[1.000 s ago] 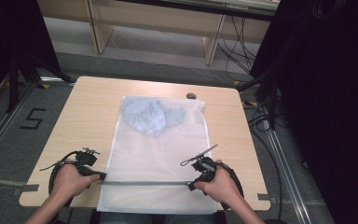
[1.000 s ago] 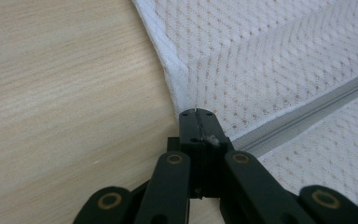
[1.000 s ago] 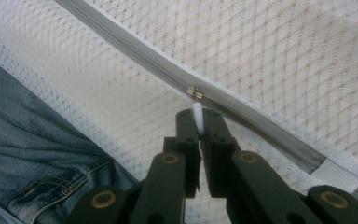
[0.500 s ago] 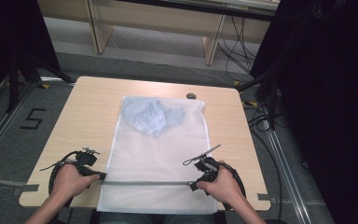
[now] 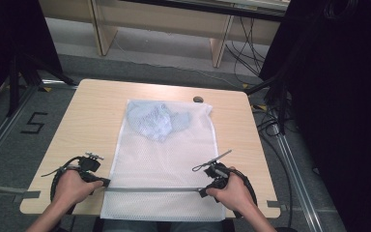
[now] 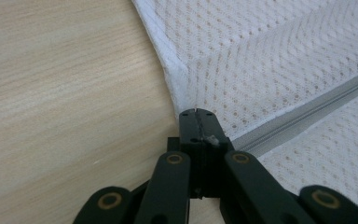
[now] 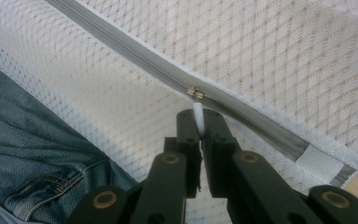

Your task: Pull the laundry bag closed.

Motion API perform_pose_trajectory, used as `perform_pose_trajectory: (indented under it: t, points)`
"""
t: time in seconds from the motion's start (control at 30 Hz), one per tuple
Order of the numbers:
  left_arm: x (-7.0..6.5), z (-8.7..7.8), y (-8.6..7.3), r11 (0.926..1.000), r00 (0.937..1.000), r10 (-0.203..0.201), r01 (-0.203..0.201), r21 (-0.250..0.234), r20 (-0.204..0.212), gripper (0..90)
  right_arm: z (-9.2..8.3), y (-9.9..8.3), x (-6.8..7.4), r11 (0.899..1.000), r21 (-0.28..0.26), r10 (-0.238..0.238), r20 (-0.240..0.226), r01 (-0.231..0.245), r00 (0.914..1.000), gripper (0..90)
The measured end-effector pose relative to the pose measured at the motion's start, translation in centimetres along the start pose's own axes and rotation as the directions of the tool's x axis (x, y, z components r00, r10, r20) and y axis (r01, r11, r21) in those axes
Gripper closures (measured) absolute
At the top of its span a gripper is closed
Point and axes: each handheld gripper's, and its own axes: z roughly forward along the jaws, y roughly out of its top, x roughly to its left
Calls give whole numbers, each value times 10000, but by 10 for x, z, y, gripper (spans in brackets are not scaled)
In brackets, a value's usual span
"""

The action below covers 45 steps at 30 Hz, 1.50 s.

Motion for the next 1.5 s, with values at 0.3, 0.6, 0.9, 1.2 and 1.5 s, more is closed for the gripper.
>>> perform_pose_trajectory:
  t: [0.3,0.6,0.9,1.2,1.5]
  points:
    - [0,0,0,10000,10000,64,-64,-22,-29,899,-1,-2,-3,9999,61,87,-4,-87,10000,870]
    - [0,0,0,10000,10000,62,-62,-14,-18,899,-1,-6,-7,9996,-265,-12,-27,11,10000,870]
    - [-1,0,0,10000,10000,-20,20,-21,-22,899,-4,-7,-8,10000,-14,86,-83,-86,9999,870]
    - [0,0,0,10000,10000,37,-37,-19,-31,899,-5,-10,-11,9994,-274,207,-49,-208,9998,870]
    - [0,0,0,10000,10000,30,-30,-7,-22,899,-8,-13,-16,9992,-204,343,-41,-344,9994,870]
